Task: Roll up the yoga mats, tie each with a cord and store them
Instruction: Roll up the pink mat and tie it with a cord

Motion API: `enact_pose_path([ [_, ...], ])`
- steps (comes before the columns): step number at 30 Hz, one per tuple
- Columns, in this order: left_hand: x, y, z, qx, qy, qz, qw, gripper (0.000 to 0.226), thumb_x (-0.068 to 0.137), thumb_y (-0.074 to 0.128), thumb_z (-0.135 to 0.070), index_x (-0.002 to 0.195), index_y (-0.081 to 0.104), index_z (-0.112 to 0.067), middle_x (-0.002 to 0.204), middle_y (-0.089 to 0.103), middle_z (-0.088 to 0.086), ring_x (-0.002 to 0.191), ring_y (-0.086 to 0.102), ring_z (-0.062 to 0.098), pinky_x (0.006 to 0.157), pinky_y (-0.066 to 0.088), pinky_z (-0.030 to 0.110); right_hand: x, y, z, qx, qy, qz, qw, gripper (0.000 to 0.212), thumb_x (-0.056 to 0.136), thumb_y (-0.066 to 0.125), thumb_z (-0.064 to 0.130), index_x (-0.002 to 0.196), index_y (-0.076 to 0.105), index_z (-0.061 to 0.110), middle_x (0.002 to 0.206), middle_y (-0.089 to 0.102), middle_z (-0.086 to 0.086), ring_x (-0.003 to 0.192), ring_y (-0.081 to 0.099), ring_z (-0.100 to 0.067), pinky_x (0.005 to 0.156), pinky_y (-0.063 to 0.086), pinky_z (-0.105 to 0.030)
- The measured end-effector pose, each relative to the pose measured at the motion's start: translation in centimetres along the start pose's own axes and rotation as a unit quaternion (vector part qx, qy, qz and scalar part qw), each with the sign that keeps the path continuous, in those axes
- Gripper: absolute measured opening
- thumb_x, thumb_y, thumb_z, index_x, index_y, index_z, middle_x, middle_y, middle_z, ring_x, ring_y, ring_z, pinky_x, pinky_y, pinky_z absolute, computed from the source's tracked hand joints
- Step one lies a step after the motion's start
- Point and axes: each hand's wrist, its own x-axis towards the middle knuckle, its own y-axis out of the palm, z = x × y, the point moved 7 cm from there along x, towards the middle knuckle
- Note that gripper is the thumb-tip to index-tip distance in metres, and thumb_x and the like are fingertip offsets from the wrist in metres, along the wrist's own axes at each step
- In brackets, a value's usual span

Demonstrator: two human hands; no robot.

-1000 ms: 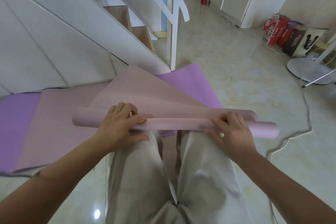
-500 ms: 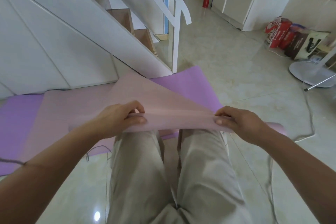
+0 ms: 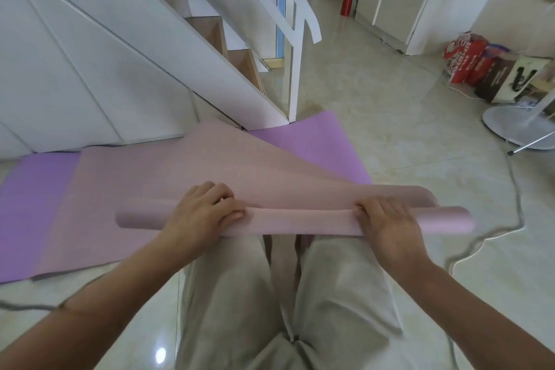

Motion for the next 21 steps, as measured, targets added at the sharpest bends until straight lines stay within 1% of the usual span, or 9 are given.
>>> enact_pose_path([
  [1,-0.2,-0.1,-0.6,0.018,0.008,-0.01,1.0,0.046,0.103,0.038,-0.041,0.096,0.075,-0.015,0.09,0.063,0.005,0.075,0.056,0.029,0.066,0.046,0.038,0.3,0.1,-0.1,0.011,0.022,0.003,1.0,0.029,0.095,0.043,0.026,0.085,0.065,0.009,0.075,0.065,-0.01,0.068,0.061,-0.034,0.067,0.043,-0.04],
  [3,-0.8,-0.5,-1.2,0.047,-0.001,-0.003,0.999,0.045,0.101,0.041,-0.043,0.099,0.074,-0.013,0.095,0.065,0.005,0.079,0.058,0.03,0.07,0.047,0.04,1.2,0.1,-0.5,0.043,0.057,0.008,0.997,0.03,0.093,0.041,0.025,0.08,0.061,0.007,0.069,0.063,-0.01,0.062,0.06,-0.035,0.061,0.045,-0.037],
  [6,-1.2,-1.3,-1.8,0.087,0.003,0.027,0.996,0.051,0.092,0.05,-0.055,0.11,0.071,-0.012,0.104,0.063,0.007,0.089,0.057,0.029,0.077,0.043,0.039,2.3,0.1,-1.4,0.086,0.111,0.069,0.988,0.035,0.097,0.039,0.035,0.087,0.059,0.008,0.07,0.063,-0.012,0.062,0.06,-0.037,0.058,0.048,-0.039],
  [9,-0.8,-2.6,-2.0,0.083,-0.004,0.022,0.996,0.051,0.092,0.051,-0.058,0.113,0.07,-0.016,0.103,0.063,0.005,0.088,0.058,0.027,0.076,0.044,0.038,2.5,0.7,-2.0,0.136,0.141,0.114,0.974,0.027,0.102,0.044,0.034,0.094,0.056,0.01,0.077,0.066,-0.012,0.072,0.063,-0.036,0.063,0.049,-0.042],
  [12,-0.3,-3.3,-2.2,0.055,-0.007,0.038,0.998,0.048,0.094,0.048,-0.058,0.116,0.068,-0.021,0.102,0.062,-0.001,0.088,0.058,0.022,0.075,0.046,0.033,2.9,-0.2,-2.0,0.151,0.12,0.092,0.977,0.042,0.099,0.041,0.047,0.081,0.053,0.011,0.061,0.061,-0.01,0.057,0.061,-0.035,0.051,0.048,-0.041],
  [15,0.5,-3.4,-1.8,0.018,-0.026,0.063,0.998,0.048,0.092,0.047,-0.062,0.114,0.064,-0.023,0.099,0.064,-0.006,0.087,0.058,0.015,0.074,0.04,0.025,3.5,-1.3,-1.9,0.095,0.046,0.054,0.993,0.051,0.093,0.037,0.052,0.067,0.049,0.01,0.044,0.051,-0.011,0.038,0.052,-0.034,0.038,0.039,-0.033],
  [17,1.1,-3.3,-1.5,-0.011,-0.04,0.06,0.997,0.05,0.091,0.045,-0.066,0.108,0.063,-0.022,0.095,0.067,-0.007,0.083,0.058,0.012,0.074,0.038,0.024,4.4,-1.8,-2.5,0.09,0.047,0.088,0.991,0.055,0.095,0.04,0.058,0.065,0.046,0.013,0.049,0.055,-0.016,0.046,0.055,-0.037,0.046,0.038,-0.034],
  [19,1.6,-3.0,-1.4,-0.003,-0.033,0.053,0.998,0.049,0.092,0.041,-0.067,0.1,0.063,-0.023,0.087,0.068,-0.009,0.077,0.06,0.012,0.074,0.037,0.029,5.4,-1.4,-3.2,0.101,0.089,0.184,0.974,0.052,0.095,0.042,0.058,0.064,0.043,0.016,0.066,0.063,-0.017,0.067,0.059,-0.036,0.06,0.034,-0.034],
  [21,2.3,-2.7,-1.2,0.023,-0.035,0.049,0.998,0.046,0.091,0.043,-0.063,0.096,0.068,-0.024,0.085,0.07,-0.011,0.076,0.062,0.014,0.075,0.036,0.032,5.4,0.0,-3.7,0.103,0.113,0.271,0.95,0.051,0.097,0.044,0.054,0.059,0.041,0.02,0.07,0.059,-0.009,0.077,0.055,-0.03,0.067,0.03,-0.033],
])
